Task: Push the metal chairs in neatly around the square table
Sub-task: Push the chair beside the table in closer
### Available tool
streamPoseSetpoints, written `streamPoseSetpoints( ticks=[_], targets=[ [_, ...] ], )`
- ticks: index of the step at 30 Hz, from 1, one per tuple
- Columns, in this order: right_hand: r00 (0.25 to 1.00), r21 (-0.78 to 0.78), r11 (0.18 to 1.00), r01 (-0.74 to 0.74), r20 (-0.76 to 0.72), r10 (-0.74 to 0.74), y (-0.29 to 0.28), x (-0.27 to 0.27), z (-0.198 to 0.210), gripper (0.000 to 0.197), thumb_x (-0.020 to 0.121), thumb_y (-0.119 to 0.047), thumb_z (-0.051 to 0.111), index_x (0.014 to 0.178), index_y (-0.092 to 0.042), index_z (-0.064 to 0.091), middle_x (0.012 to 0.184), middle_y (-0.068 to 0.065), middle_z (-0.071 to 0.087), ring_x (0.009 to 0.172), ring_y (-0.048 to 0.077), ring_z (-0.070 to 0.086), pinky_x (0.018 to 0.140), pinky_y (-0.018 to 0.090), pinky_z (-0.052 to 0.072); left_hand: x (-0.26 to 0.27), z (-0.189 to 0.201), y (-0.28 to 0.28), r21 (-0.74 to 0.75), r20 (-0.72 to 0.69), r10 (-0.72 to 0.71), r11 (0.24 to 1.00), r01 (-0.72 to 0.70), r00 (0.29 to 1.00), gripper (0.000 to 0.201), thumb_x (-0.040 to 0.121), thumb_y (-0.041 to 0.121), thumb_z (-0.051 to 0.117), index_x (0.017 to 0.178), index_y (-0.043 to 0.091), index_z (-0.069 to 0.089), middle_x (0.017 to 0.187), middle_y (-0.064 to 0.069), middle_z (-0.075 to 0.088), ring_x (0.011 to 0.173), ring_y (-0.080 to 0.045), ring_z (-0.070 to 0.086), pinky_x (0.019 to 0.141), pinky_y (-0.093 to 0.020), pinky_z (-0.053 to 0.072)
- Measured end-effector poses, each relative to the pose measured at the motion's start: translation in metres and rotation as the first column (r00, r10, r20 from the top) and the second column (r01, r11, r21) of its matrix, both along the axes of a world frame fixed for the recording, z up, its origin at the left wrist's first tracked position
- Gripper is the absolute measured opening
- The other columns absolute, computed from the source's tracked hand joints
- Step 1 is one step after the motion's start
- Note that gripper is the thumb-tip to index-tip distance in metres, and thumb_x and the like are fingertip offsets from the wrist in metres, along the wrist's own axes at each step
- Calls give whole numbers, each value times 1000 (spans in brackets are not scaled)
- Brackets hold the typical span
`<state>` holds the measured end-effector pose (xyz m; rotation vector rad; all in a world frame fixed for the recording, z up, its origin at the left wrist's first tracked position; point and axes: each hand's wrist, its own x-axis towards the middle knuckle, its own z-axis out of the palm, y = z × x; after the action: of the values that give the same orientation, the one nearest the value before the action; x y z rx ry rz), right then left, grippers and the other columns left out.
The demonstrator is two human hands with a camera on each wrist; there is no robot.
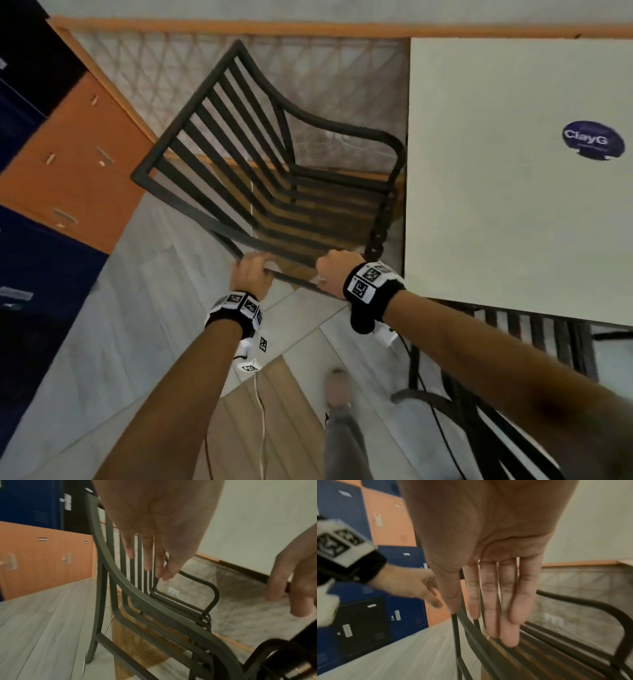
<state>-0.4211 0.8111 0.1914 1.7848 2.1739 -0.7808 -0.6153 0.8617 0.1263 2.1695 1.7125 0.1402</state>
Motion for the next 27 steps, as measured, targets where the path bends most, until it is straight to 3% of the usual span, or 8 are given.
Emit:
streamPoseSetpoints(
  ticks=[4,8,11,15,19,23,27],
  targets=[
    [986,-7,986,167,21,-167,31,-13,-77,30,90,-13,50,119,-6,51,120,18,59,106,39,58,86,46,51,-2,-29,63,-26,-260,-186,982,185,948,60,77,8,70,132,22,50,152,-5,40,145,-26,26,119,-53,18],
    [959,-52,960,275,82,-271,43,-13,-138,49,94,-13,41,140,-7,26,139,20,44,124,41,44,103,55,38,-6,-69,90,-135,-412,-299,954,267,861,60,85,25,63,140,32,39,158,-5,28,149,-28,14,119,-61,6],
    [945,-131,937,324,81,-316,46,-10,-163,51,94,-12,38,142,-12,22,137,21,45,121,42,46,100,60,37,-5,-94,93,-195,-387,-243,964,178,890,55,88,33,56,138,44,37,157,-2,31,149,-30,13,116,-66,2],
    [944,-96,940,327,77,-320,41,-7,-177,53,91,-2,39,141,-13,25,133,23,46,118,43,46,96,60,40,8,-106,96,-230,-349,-250,957,176,903,39,91,31,54,128,42,48,144,-2,47,149,-31,13,110,-73,-5],
    [931,-71,929,363,63,-359,41,8,-179,54,90,-3,41,141,-17,26,133,23,46,118,42,47,98,62,37,26,-105,103,-283,-299,-247,945,162,922,29,91,31,54,117,43,56,139,0,50,148,-32,14,107,-76,-10],
    [869,-25,874,486,123,-480,49,37,-181,55,91,-10,47,141,-20,27,136,20,45,124,41,42,109,65,24,62,-104,98,-296,-231,-230,942,157,945,28,90,33,54,117,41,57,136,0,52,144,-36,22,104,-79,-10],
    [793,53,806,590,150,-591,58,55,-184,55,89,-6,50,139,-21,33,135,20,46,126,42,39,110,66,21,95,-102,96,-267,-195,-191,954,135,962,35,89,19,57,119,36,58,134,-3,51,141,-39,24,102,-79,-14]
  ],
)
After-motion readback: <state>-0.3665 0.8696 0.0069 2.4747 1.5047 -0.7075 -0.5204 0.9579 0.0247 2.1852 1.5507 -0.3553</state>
